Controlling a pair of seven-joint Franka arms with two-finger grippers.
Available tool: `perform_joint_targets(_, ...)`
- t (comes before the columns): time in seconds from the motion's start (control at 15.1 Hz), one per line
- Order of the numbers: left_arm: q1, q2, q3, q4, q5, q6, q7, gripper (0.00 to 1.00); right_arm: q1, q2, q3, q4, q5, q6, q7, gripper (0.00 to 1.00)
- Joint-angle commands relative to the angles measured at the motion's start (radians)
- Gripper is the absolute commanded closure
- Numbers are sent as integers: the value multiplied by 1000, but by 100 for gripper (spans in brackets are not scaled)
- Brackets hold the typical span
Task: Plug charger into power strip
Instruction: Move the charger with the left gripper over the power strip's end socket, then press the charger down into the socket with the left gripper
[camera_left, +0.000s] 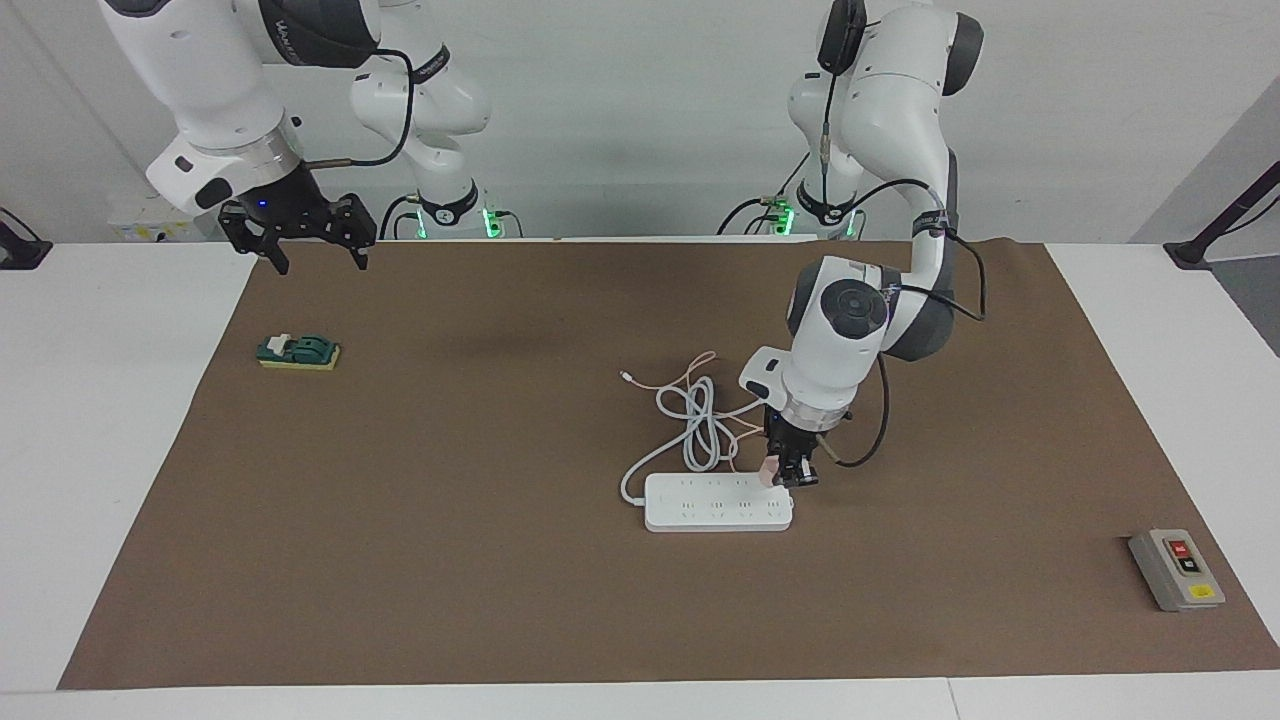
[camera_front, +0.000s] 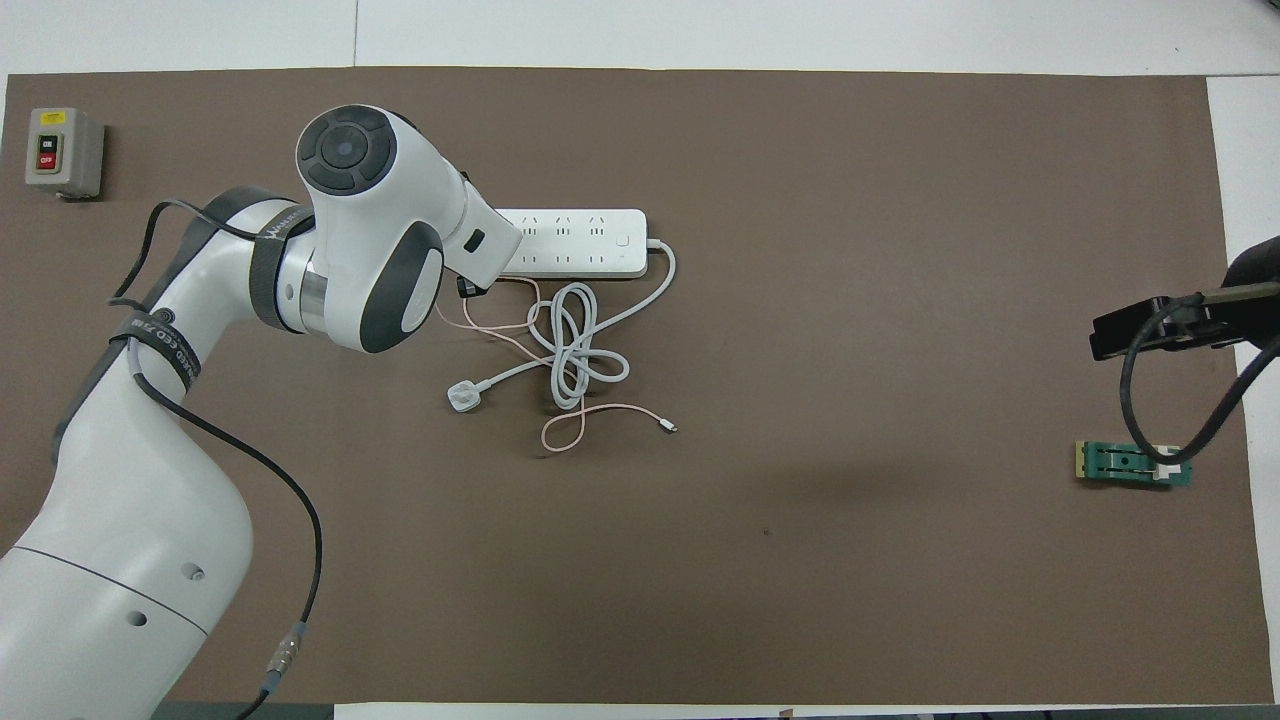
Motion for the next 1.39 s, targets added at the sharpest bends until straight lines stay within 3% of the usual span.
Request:
perform_joint_targets(0.0, -26, -20, 7, -66, 11, 7, -58, 100, -8, -3, 8, -5, -1, -1, 17, 0)
perform_joint_targets(0.26, -32, -22, 10, -68, 19, 15, -58, 100, -8, -3, 10, -5, -1, -1, 18, 0)
perform_joint_targets(0.66, -35, -5, 6, -24, 142, -36, -49, 100, -8, -3, 10, -5, -3, -1, 20, 0)
perform_joint_targets(1.32, 26, 78, -20, 87, 108, -109, -9, 100, -8, -3, 10, -5, -1, -1, 18, 0)
